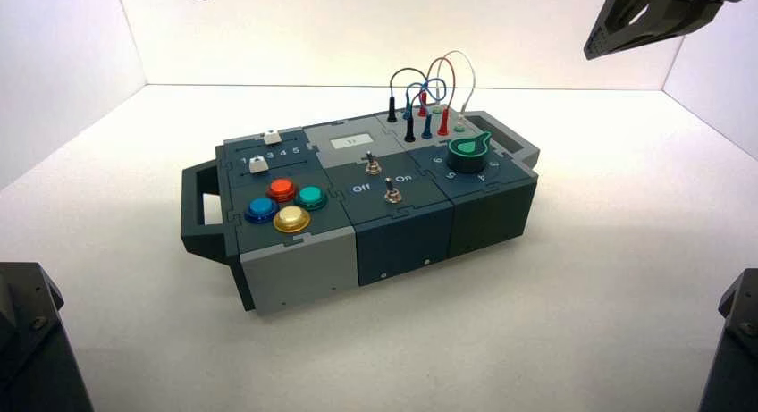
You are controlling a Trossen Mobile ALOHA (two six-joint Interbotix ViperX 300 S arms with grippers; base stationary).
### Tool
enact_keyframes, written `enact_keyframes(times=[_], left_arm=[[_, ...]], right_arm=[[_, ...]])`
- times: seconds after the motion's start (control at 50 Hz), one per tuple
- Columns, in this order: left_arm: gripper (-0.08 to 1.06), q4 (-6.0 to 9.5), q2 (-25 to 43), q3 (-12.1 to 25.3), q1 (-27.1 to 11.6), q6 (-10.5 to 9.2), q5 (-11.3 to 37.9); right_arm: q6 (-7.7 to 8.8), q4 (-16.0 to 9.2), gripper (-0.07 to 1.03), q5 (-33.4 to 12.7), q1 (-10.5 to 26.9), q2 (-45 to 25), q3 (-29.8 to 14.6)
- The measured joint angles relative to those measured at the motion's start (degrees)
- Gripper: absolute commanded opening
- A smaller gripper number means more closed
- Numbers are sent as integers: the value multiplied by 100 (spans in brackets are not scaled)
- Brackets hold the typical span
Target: Flip the top switch on with the left gripper.
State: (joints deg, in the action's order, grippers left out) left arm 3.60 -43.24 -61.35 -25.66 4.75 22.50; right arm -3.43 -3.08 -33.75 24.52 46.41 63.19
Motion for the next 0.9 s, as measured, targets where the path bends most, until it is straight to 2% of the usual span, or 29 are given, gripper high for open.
enact_keyframes(times=[0.5, 0.64, 0.76, 0.9], left_arm=[[-3, 0, 26, -26, 9, 0, 0], [-3, 0, 141, -35, 9, 0, 0], [-3, 9, 211, -35, 0, 0, 0], [-3, 18, 246, -35, -9, 0, 0]], right_arm=[[0, 0, -3, 26, -35, 9, 0], [0, 0, -3, 44, -413, -114, -18], [0, -9, -3, 44, -870, -519, -114], [-9, -9, -3, 9, -914, -1266, -308]])
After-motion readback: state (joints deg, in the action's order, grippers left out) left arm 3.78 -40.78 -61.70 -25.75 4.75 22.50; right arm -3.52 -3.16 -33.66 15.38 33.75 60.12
